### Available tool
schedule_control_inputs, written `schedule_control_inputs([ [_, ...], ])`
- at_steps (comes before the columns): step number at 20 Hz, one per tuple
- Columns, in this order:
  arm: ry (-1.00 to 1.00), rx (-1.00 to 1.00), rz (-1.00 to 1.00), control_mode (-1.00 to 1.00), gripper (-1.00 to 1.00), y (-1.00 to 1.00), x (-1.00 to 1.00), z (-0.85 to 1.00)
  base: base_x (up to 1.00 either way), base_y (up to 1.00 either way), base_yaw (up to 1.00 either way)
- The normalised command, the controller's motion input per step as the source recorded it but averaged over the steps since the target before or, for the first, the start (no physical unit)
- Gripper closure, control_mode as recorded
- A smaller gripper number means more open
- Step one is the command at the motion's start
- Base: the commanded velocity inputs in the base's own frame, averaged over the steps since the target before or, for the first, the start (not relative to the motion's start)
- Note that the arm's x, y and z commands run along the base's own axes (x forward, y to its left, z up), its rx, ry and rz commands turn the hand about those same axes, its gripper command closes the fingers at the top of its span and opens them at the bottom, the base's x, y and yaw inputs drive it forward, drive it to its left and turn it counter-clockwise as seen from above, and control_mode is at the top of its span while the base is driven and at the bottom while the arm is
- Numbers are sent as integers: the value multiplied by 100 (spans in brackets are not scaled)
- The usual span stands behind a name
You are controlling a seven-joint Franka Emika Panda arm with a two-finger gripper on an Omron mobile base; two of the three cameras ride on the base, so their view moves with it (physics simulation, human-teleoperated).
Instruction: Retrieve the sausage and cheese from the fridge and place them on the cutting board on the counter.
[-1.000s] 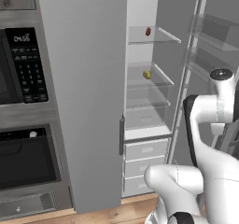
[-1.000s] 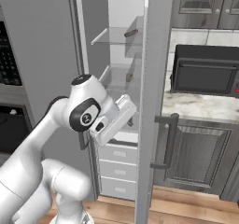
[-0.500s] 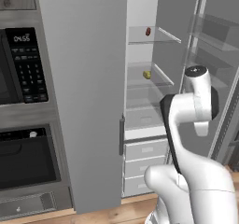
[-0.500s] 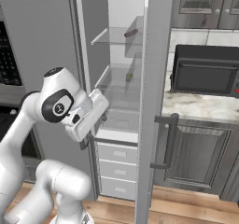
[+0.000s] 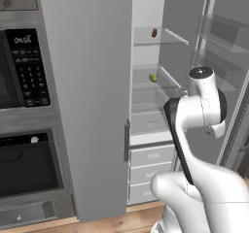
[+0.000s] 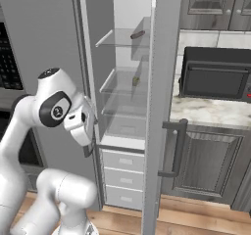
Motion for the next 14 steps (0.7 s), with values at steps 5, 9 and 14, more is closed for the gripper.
schedule_control_inputs([
  [5, 16, -2, 66, -100, -100, 46, 6, 0, 0, 0, 0],
  [9, 15, 0, 59, -100, -100, 49, 37, -4, 0, 0, 0],
  [14, 1, 0, 48, -100, -100, 31, 44, -25, 0, 0, 0],
])
